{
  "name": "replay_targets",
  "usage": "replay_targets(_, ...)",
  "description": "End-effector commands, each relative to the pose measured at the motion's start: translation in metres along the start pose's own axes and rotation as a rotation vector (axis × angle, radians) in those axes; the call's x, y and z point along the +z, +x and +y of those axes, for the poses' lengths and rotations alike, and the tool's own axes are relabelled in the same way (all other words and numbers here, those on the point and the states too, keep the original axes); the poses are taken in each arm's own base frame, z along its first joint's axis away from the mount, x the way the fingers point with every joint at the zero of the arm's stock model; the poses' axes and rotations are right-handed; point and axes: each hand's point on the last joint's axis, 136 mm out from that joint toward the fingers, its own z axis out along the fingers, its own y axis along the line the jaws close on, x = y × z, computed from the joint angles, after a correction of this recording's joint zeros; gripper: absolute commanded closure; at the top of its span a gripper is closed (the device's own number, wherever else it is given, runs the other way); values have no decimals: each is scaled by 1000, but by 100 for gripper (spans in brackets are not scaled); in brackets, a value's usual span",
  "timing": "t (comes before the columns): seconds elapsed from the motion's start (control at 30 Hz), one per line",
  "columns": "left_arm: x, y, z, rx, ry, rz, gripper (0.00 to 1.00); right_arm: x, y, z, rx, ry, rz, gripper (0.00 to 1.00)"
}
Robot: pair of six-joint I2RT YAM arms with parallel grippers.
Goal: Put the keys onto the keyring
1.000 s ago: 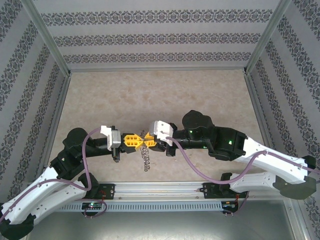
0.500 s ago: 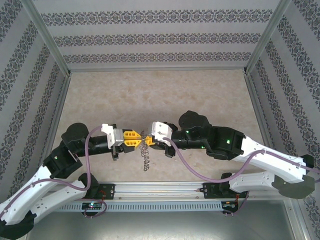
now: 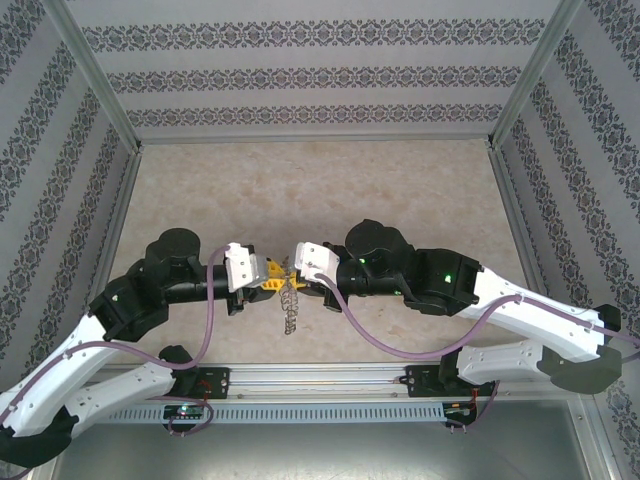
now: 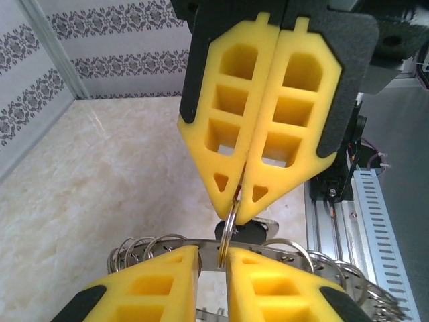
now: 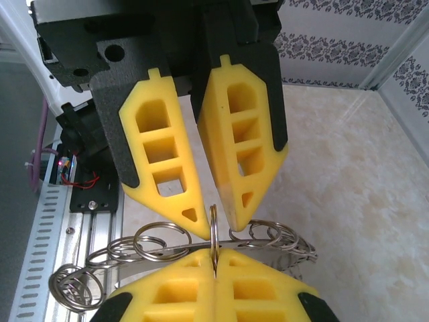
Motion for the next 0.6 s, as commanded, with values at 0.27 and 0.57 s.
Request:
replay_targets(0.27, 0, -9, -2, 20, 11, -20, 82, 0, -5, -5, -26, 30, 22, 100)
replay_targets(0.57, 4, -6, -3, 17, 22, -2, 100, 6, -4, -6, -40, 37, 48, 100)
